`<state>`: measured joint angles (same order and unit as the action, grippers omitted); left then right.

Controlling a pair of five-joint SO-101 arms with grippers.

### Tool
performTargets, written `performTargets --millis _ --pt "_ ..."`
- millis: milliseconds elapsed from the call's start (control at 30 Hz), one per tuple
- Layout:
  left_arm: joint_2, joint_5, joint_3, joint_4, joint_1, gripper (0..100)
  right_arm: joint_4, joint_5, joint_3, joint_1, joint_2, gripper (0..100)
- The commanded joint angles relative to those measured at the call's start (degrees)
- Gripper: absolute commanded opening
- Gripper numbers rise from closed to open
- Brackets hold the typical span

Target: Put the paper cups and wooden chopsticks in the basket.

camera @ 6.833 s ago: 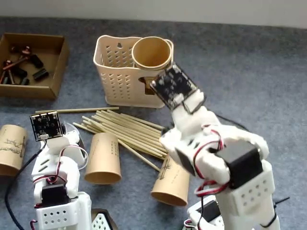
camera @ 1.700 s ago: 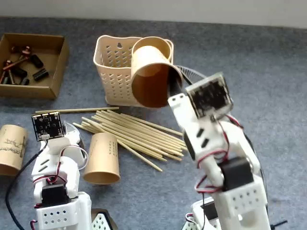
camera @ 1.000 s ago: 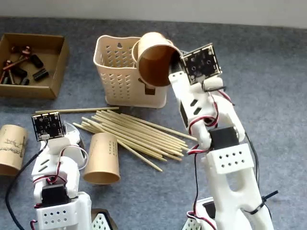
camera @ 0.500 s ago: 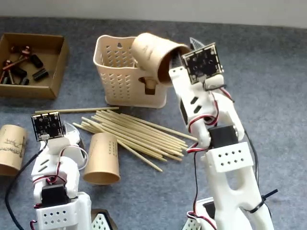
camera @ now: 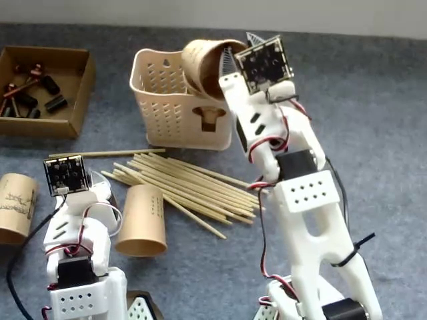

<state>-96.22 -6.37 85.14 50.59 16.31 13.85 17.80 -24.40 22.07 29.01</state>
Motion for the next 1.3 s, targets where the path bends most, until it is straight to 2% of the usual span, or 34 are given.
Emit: performTargets --millis 0,567,767,1033,1267 --pt "-0.4 0.6 -0.1 -1.1 0.6 1 -1.0 -0.4 4.4 0.6 -0.6 12.4" --pt "-0.4 0.6 -0.1 -1.1 0.6 1 -0.8 -0.4 4.1 0.7 -0.2 12.2" --pt "-0.4 0.6 -0.1 -1.1 0.6 1 0.4 -0.1 -1.7 2.0 -0.3 0.6" --pt "-0.4 0.6 -0.1 -1.0 0.6 1 0.3 0.0 -10.2 2.4 -1.0 0.5" --pt "-0.4 0.6 0.0 -0.9 0.6 1 0.6 0.0 -10.9 2.0 -5.9 0.5"
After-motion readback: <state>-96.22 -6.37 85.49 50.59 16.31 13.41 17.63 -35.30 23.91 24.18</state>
